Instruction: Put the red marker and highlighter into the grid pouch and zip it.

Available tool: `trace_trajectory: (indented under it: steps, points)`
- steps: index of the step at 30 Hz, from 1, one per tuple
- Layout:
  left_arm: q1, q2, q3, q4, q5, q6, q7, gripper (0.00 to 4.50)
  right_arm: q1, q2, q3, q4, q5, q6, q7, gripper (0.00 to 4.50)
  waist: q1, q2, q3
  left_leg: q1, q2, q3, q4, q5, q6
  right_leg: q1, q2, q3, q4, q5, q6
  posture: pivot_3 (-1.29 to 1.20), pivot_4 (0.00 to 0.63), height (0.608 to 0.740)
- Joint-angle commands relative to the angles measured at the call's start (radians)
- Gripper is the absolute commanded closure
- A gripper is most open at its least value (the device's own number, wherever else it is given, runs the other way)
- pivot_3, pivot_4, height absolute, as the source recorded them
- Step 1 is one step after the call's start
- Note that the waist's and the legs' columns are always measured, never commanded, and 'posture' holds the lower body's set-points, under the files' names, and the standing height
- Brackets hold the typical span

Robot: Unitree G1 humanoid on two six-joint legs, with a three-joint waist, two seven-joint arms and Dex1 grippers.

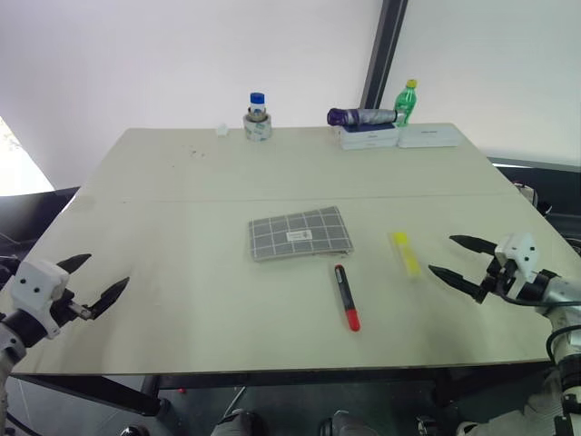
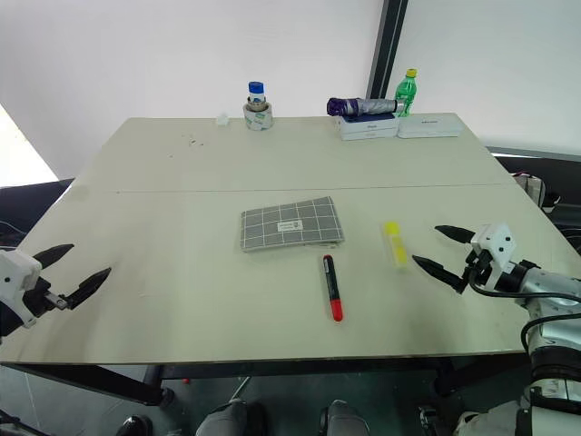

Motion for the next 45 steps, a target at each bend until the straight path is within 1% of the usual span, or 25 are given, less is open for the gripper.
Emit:
trace_trajectory:
  steps: [1, 9, 14, 20, 26, 29, 31, 32, 34, 37, 39, 40, 41, 42, 45]
  points:
    - [-0.015, 0.004, 0.018, -0.012, 0.018, -0.055, 0.016, 0.00, -0.003, -0.004, -0.012, -0.028, 0.006, -0.020, -0.006, 0.02, 0.000, 0.000, 0.000, 0.000, 0.000, 0.000, 0.000, 0.000, 0.000, 0.000, 0.000, 0.000, 0.000, 0.000, 0.000, 0.00, 0.150, 0.740]
    - [-0.055, 0.015, -0.008, 0.016, 0.049, -0.063, 0.025, 0.00, 0.003, -0.007, -0.015, -0.031, 0.005, -0.025, -0.013, 0.02, 0.000, 0.000, 0.000, 0.000, 0.000, 0.000, 0.000, 0.000, 0.000, 0.000, 0.000, 0.000, 0.000, 0.000, 0.000, 0.00, 0.150, 0.740]
    - [-0.079, 0.004, -0.028, 0.020, 0.053, -0.077, 0.032, 0.00, -0.040, 0.008, 0.005, -0.003, -0.014, -0.023, -0.035, 0.02, 0.000, 0.000, 0.000, 0.000, 0.000, 0.000, 0.000, 0.000, 0.000, 0.000, 0.000, 0.000, 0.000, 0.000, 0.000, 0.00, 0.150, 0.740]
    - [-0.054, -0.022, -0.045, 0.004, 0.068, -0.108, 0.038, 0.00, -0.071, 0.022, 0.021, -0.014, -0.033, -0.032, -0.070, 0.02, 0.000, 0.000, 0.000, 0.000, 0.000, 0.000, 0.000, 0.000, 0.000, 0.000, 0.001, 0.000, 0.000, 0.000, 0.000, 0.00, 0.150, 0.740]
    - [-0.063, -0.022, -0.058, 0.009, 0.072, -0.143, 0.023, 0.00, -0.064, 0.025, 0.034, -0.025, -0.042, -0.008, -0.110, 0.02, 0.002, 0.000, 0.000, 0.000, 0.000, 0.001, 0.000, 0.000, 0.000, 0.000, 0.000, 0.000, 0.000, 0.000, 0.000, 0.00, 0.150, 0.740]
    - [-0.085, -0.017, -0.072, 0.029, 0.092, -0.174, 0.033, 0.00, -0.061, 0.027, 0.036, -0.041, -0.033, 0.036, -0.119, 0.02, 0.002, 0.000, 0.000, 0.000, 0.000, 0.000, 0.000, 0.000, 0.000, 0.000, 0.000, 0.000, 0.000, 0.000, 0.000, 0.00, 0.150, 0.740]
    - [-0.107, -0.017, -0.088, 0.050, 0.118, -0.209, 0.041, 0.00, -0.064, 0.035, 0.035, -0.058, -0.016, 0.068, -0.113, 0.53, 0.000, 0.000, 0.000, 0.000, 0.000, 0.001, 0.000, 0.000, 0.000, 0.000, 0.000, 0.000, 0.000, 0.000, 0.000, 0.00, 0.150, 0.740]
    - [-0.130, -0.013, -0.110, 0.074, 0.162, -0.258, 0.054, 0.00, -0.077, 0.046, 0.039, -0.060, -0.018, 0.075, -0.123, 0.84, 0.000, 0.000, 0.000, 0.000, 0.000, 0.001, 0.000, 0.000, 0.000, 0.000, 0.000, 0.000, 0.000, 0.000, 0.000, 0.00, 0.150, 0.740]
    - [-0.172, -0.007, -0.152, 0.119, 0.233, -0.342, 0.068, 0.00, -0.104, 0.066, 0.053, -0.057, -0.035, 0.068, -0.145, 1.85, 0.000, 0.000, 0.000, 0.000, 0.000, 0.000, 0.000, 0.000, 0.000, 0.000, 0.001, 0.000, 0.000, 0.000, 0.000, 0.00, 0.150, 0.740]
    - [-0.284, -0.014, -0.236, 0.213, 0.346, -0.440, 0.126, 0.00, -0.181, 0.123, 0.098, -0.013, -0.097, 0.035, -0.219, 3.41, 0.000, 0.000, 0.000, 0.000, 0.000, 0.001, 0.000, 0.000, 0.000, 0.000, 0.001, 0.000, 0.000, 0.000, 0.000, 0.00, 0.150, 0.740]
    - [-0.413, -0.046, -0.337, 0.304, 0.448, -0.511, 0.171, 0.00, -0.272, 0.184, 0.165, 0.073, -0.192, -0.004, -0.314, 4.46, 0.000, 0.000, 0.000, 0.000, 0.000, 0.001, 0.000, 0.000, 0.000, 0.000, 0.003, 0.000, 0.000, 0.000, 0.000, 0.00, 0.150, 0.740]
    - [-0.460, -0.057, -0.374, 0.346, 0.490, -0.542, 0.194, 0.00, -0.306, 0.205, 0.190, 0.113, -0.230, -0.020, -0.350, 4.46, 0.001, 0.000, 0.000, 0.000, 0.000, 0.001, 0.001, 0.001, -0.001, 0.000, 0.004, 0.000, 0.001, 0.000, 0.000, 0.00, 0.150, 0.740]
    - [-0.520, -0.068, -0.427, 0.407, 0.562, -0.591, 0.231, 0.00, -0.343, 0.225, 0.222, 0.160, -0.282, -0.054, -0.394, 4.46, 0.003, 0.000, 0.000, 0.000, 0.000, 0.002, 0.001, 0.005, -0.007, 0.000, 0.004, 0.000, 0.001, 0.000, 0.000, 0.00, 0.150, 0.740]
    - [-0.567, -0.077, -0.470, 0.460, 0.624, -0.633, 0.272, 0.00, -0.374, 0.239, 0.244, 0.202, -0.319, -0.076, -0.430, 4.46, 0.003, 0.000, 0.000, 0.000, 0.000, 0.002, 0.001, 0.005, -0.007, 0.000, 0.005, 0.000, 0.001, 0.000, 0.000, 0.00, 0.150, 0.740]
    - [-0.681, -0.119, -0.561, 0.593, 0.699, -0.710, 0.335, 0.00, -0.457, 0.271, 0.307, 0.318, -0.416, -0.126, -0.547, 4.46, 0.006, 0.000, 0.000, -0.001, 0.000, 0.004, 0.001, 0.005, -0.007, -0.001, 0.004, 0.001, 0.001, 0.000, 0.001, 0.00, 0.150, 0.740]
